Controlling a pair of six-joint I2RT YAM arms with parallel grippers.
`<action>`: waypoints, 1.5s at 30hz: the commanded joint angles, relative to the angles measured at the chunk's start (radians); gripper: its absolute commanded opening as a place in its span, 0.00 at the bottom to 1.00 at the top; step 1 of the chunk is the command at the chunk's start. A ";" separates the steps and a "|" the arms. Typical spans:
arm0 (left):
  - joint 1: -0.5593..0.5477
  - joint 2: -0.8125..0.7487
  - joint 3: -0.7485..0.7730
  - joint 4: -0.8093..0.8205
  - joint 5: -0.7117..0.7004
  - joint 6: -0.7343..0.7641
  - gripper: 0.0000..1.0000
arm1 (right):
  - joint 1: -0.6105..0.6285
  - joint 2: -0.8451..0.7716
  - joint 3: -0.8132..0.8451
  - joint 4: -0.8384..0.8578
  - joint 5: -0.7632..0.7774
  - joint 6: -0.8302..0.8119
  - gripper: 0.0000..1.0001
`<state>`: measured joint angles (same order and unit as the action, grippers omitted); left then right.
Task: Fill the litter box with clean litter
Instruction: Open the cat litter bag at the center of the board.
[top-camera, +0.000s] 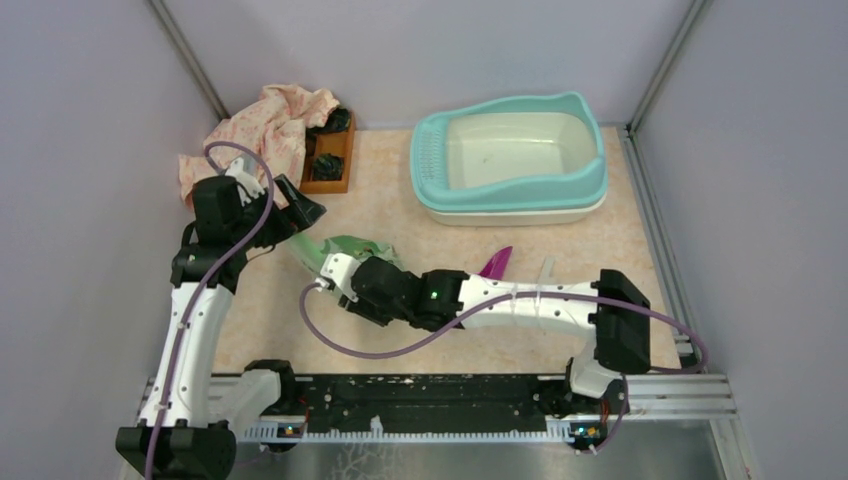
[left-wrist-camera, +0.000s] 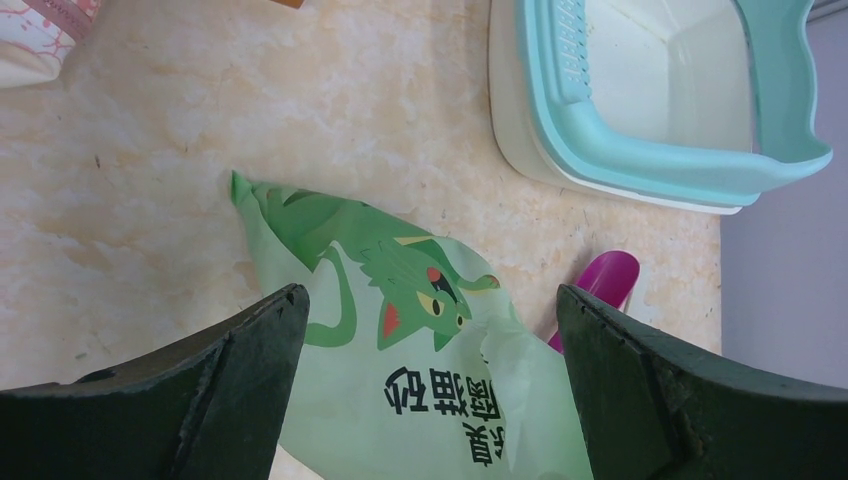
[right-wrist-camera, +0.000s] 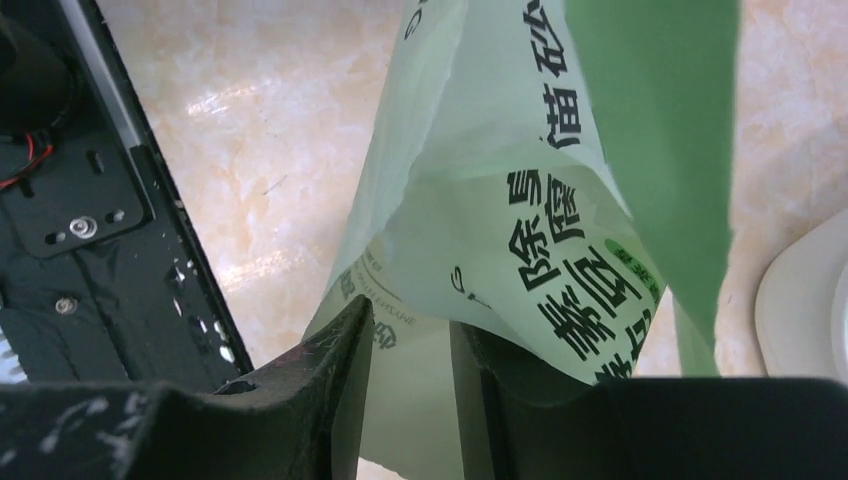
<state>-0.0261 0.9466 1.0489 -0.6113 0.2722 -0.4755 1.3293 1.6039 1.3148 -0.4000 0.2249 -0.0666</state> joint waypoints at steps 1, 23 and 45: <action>0.009 0.003 0.031 0.001 -0.007 0.018 0.99 | 0.008 0.043 0.116 0.019 0.091 0.020 0.37; 0.231 0.035 -0.032 0.014 0.041 0.043 0.99 | -0.251 0.096 0.089 0.039 -0.219 0.098 0.60; 0.237 0.202 -0.236 0.427 0.578 -0.304 0.99 | -0.268 0.045 -0.039 0.133 -0.229 0.106 0.60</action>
<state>0.2401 1.1393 0.8562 -0.2543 0.8082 -0.7090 1.0767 1.6810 1.3083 -0.2771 -0.0311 0.0303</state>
